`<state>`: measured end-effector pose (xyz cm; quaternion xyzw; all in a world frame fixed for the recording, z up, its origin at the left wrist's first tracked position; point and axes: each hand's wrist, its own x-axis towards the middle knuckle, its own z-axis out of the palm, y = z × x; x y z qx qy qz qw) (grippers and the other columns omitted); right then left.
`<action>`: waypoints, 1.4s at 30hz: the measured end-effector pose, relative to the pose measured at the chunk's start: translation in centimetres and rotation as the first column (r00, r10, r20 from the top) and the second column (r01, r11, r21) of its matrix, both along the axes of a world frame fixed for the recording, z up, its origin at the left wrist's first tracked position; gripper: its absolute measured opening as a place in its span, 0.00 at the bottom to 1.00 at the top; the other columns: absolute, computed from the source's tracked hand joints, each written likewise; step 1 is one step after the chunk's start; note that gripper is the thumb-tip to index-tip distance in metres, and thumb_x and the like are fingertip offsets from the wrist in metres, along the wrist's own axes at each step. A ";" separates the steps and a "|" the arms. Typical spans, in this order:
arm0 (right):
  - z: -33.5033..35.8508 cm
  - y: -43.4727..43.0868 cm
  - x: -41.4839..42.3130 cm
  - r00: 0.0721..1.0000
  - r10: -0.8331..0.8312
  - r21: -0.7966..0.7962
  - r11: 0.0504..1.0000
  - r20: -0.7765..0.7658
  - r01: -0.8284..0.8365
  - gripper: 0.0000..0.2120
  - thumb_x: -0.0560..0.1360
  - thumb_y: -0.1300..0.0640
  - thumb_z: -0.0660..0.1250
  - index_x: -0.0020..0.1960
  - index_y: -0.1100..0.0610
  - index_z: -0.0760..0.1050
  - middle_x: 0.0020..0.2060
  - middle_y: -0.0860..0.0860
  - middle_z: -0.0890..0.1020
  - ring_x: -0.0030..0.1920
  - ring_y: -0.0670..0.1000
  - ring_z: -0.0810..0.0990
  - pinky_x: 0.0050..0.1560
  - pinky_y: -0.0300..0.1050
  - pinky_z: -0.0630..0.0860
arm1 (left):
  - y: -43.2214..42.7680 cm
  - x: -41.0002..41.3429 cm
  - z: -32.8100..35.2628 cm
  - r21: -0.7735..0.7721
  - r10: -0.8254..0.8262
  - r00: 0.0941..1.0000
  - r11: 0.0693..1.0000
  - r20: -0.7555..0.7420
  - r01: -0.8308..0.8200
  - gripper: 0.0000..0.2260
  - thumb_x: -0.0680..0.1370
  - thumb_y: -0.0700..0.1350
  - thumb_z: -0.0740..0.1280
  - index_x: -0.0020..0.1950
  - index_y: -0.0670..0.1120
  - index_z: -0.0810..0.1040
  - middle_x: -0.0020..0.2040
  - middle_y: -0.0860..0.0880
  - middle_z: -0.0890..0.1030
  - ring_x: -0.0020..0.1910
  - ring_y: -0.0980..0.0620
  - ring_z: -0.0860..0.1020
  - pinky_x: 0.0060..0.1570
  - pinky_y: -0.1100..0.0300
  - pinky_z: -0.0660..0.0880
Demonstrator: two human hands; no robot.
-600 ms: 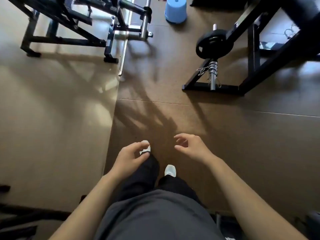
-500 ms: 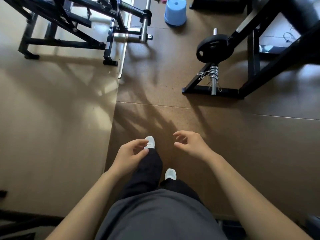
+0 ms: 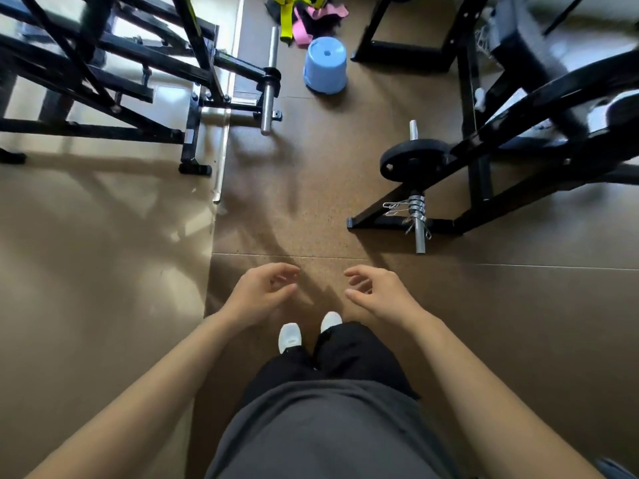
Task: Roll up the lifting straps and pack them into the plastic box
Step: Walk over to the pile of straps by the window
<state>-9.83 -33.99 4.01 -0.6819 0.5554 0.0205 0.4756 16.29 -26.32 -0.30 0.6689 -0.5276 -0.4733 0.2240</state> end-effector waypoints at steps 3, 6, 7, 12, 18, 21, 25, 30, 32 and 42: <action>-0.3 -4.0 0.9 0.999 -0.035 0.012 0.999 -0.008 0.035 0.17 0.77 0.55 0.72 0.66 0.51 0.79 0.53 0.49 0.82 0.50 0.47 0.81 0.56 0.45 0.79 | -4.8 1.4 0.1 -0.009 -0.005 1.000 1.000 0.005 0.005 0.21 0.72 0.61 0.68 0.61 0.53 0.83 0.53 0.59 0.85 0.52 0.59 0.83 0.58 0.48 0.79; -1.0 -8.6 1.6 0.998 -0.067 0.013 0.998 0.006 0.067 0.17 0.77 0.55 0.73 0.66 0.51 0.79 0.53 0.49 0.82 0.50 0.47 0.82 0.56 0.45 0.80 | -9.5 2.5 -0.4 0.017 -0.026 0.999 1.000 0.034 0.025 0.16 0.75 0.53 0.71 0.61 0.52 0.83 0.53 0.58 0.85 0.52 0.58 0.83 0.58 0.47 0.79; -1.3 -10.4 1.8 0.998 -0.067 0.012 0.998 0.011 0.067 0.18 0.77 0.55 0.73 0.66 0.51 0.79 0.53 0.49 0.82 0.50 0.47 0.82 0.56 0.46 0.80 | -11.1 2.8 -0.7 0.021 -0.031 0.999 0.999 0.038 0.030 0.14 0.76 0.50 0.73 0.61 0.52 0.83 0.53 0.58 0.85 0.52 0.58 0.83 0.58 0.47 0.79; -2.3 -19.8 2.7 1.000 -0.028 -0.003 1.000 -0.005 0.028 0.19 0.77 0.52 0.72 0.68 0.49 0.77 0.53 0.45 0.81 0.51 0.44 0.80 0.57 0.46 0.79 | -18.9 4.2 -0.2 0.036 0.008 0.998 0.999 0.057 -0.010 0.14 0.77 0.46 0.75 0.62 0.49 0.83 0.53 0.56 0.85 0.52 0.58 0.83 0.58 0.52 0.80; -1.4 -31.0 5.6 0.999 0.038 -0.027 0.999 -0.019 -0.038 0.19 0.78 0.51 0.72 0.68 0.49 0.77 0.53 0.46 0.82 0.51 0.45 0.81 0.58 0.48 0.80 | -26.7 6.8 -0.2 0.075 0.088 0.996 0.993 0.022 -0.090 0.13 0.77 0.42 0.74 0.61 0.52 0.84 0.52 0.58 0.85 0.50 0.60 0.82 0.56 0.58 0.79; -1.4 -35.7 7.5 0.999 0.042 -0.017 0.999 -0.019 -0.042 0.19 0.78 0.51 0.71 0.68 0.50 0.77 0.54 0.46 0.82 0.53 0.46 0.81 0.59 0.48 0.80 | -30.9 8.5 -0.5 0.104 0.142 0.990 0.985 -0.022 -0.139 0.12 0.77 0.43 0.74 0.59 0.56 0.83 0.51 0.58 0.86 0.51 0.58 0.83 0.54 0.62 0.78; -1.8 -41.4 10.6 0.998 0.042 0.019 0.999 -0.042 -0.042 0.19 0.79 0.52 0.71 0.69 0.51 0.76 0.56 0.48 0.81 0.54 0.47 0.81 0.60 0.50 0.80 | -37.4 11.3 -2.0 0.110 0.127 0.992 0.986 -0.027 -0.123 0.12 0.77 0.42 0.74 0.59 0.55 0.84 0.50 0.59 0.86 0.50 0.59 0.83 0.56 0.60 0.79; -2.0 -47.9 15.0 0.998 0.009 0.057 0.998 -0.070 -0.005 0.19 0.79 0.52 0.71 0.69 0.50 0.76 0.57 0.48 0.81 0.55 0.47 0.80 0.61 0.51 0.80 | -46.5 16.1 -3.3 0.079 -0.025 0.999 0.997 0.041 0.021 0.13 0.77 0.47 0.74 0.61 0.55 0.83 0.53 0.61 0.84 0.52 0.61 0.82 0.58 0.53 0.80; -1.9 -50.7 16.6 0.997 0.003 0.072 0.997 -0.074 0.002 0.19 0.79 0.52 0.71 0.69 0.50 0.76 0.56 0.48 0.82 0.55 0.48 0.80 0.61 0.51 0.79 | -50.4 17.9 -3.3 0.063 -0.119 0.989 0.992 0.084 0.114 0.13 0.77 0.47 0.74 0.62 0.54 0.83 0.54 0.61 0.84 0.53 0.61 0.82 0.58 0.52 0.80; -3.7 -66.1 17.1 0.992 -0.105 0.067 0.992 -0.073 0.109 0.17 0.75 0.55 0.74 0.63 0.49 0.80 0.49 0.45 0.82 0.49 0.48 0.81 0.58 0.44 0.77 | -69.4 20.0 -1.9 0.108 -0.393 0.893 0.919 0.220 0.378 0.15 0.79 0.52 0.71 0.66 0.56 0.80 0.58 0.60 0.82 0.54 0.62 0.80 0.58 0.56 0.79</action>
